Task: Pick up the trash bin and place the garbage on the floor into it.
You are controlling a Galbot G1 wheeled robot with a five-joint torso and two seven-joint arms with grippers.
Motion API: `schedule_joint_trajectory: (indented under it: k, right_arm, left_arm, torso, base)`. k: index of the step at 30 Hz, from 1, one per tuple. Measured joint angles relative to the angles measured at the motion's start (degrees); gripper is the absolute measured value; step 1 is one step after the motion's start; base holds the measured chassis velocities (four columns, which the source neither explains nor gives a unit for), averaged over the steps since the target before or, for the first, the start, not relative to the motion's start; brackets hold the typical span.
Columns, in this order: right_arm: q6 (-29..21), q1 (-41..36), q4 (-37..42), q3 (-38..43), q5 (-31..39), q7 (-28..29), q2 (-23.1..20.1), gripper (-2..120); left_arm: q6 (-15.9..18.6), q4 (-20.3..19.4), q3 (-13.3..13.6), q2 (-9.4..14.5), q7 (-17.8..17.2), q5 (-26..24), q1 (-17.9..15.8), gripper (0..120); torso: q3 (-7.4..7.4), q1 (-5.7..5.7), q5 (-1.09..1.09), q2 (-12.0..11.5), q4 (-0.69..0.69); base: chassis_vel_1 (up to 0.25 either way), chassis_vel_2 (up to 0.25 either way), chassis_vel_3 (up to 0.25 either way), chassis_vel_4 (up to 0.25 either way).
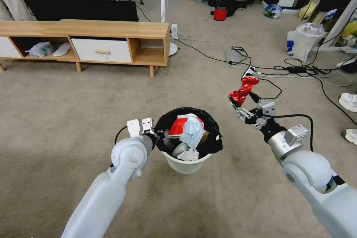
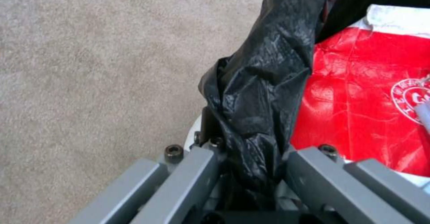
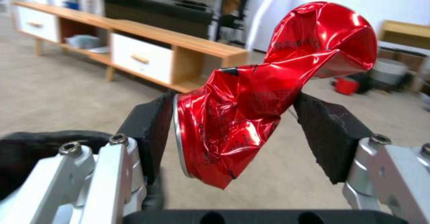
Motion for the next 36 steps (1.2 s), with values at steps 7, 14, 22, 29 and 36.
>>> schedule_joint_trajectory:
  k: [7, 14, 22, 29, 36]
  right_arm:
    - [4.48, 0.78, -0.19, -2.66, 0.47, -6.44, -3.43, 64]
    - [7.61, 1.02, -1.53, -3.43, 0.33, -12.73, -4.69, 64]
    - [10.55, 1.26, -2.86, -5.10, -0.07, -18.87, -7.01, 63]
    - [11.66, 1.89, -3.73, -6.76, -0.23, -22.07, -7.78, 62]
    - [12.21, 2.25, -4.68, -7.22, -0.17, -24.66, -8.39, 62]
  left_arm:
    - [0.00, 0.42, 0.15, -0.54, 0.38, 0.16, -0.40, 2]
    - [0.00, 1.01, 0.05, -0.89, 0.98, 0.64, -0.47, 2]
    - [0.00, 1.08, 0.36, -1.62, 1.21, 0.81, -0.66, 2]
    - [0.00, 1.27, 0.62, -1.79, 1.43, 1.00, -0.82, 2]
    - [-0.02, 1.63, 1.61, -2.12, 1.63, 0.98, -1.61, 2]
  torso:
    - [0.00, 0.00, 0.00, 0.00, 0.00]
    - [0.00, 0.00, 0.00, 0.00, 0.00]
    - [0.00, 0.00, 0.00, 0.00, -0.01]
    - [0.00, 0.00, 0.00, 0.00, 0.00]
    - [0.00, 0.00, 0.00, 0.00, 0.00]
  base:
    - [0.000, 0.000, 0.000, 0.000]
    - [0.000, 0.000, 0.000, 0.000]
    - [0.000, 0.000, 0.000, 0.000]
    - [0.000, 0.000, 0.000, 0.000]
    - [0.000, 0.000, 0.000, 0.000]
